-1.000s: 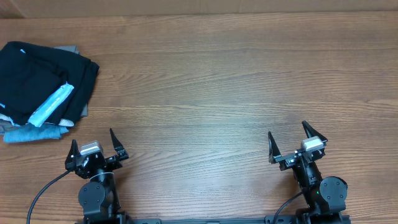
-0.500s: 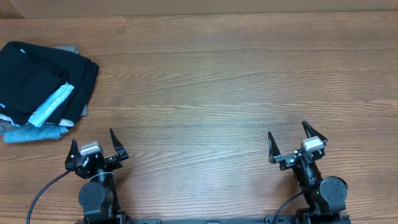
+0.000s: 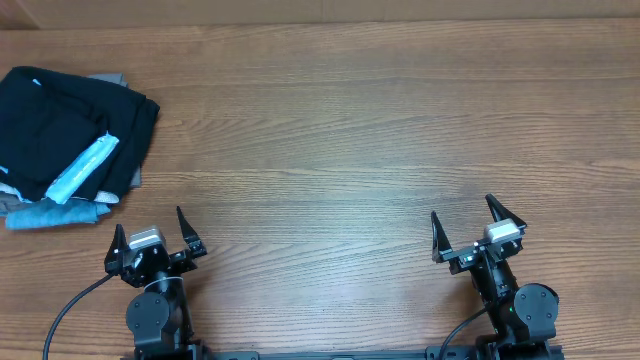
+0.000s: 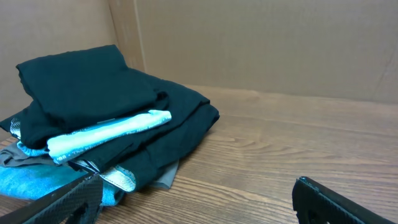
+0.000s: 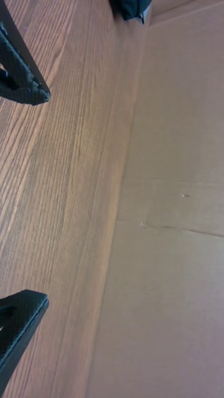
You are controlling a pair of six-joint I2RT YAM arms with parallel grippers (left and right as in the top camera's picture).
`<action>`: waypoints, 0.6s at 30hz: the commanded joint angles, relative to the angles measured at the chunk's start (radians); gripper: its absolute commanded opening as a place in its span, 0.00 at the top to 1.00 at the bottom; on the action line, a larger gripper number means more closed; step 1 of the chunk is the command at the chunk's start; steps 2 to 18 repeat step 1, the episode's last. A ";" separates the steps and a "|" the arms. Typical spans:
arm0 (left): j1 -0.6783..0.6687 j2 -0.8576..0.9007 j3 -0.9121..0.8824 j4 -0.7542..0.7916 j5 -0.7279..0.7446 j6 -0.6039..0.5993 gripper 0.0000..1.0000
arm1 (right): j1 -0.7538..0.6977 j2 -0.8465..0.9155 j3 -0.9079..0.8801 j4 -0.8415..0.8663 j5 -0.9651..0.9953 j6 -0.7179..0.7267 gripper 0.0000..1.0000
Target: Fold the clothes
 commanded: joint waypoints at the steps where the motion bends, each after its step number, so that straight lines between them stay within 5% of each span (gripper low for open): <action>1: -0.006 -0.012 -0.004 0.001 0.008 0.019 0.00 | -0.004 -0.009 -0.011 0.005 0.007 0.004 0.00; 18: -0.006 -0.012 -0.004 0.001 0.008 0.019 0.00 | -0.004 -0.009 -0.011 0.005 0.007 0.004 0.00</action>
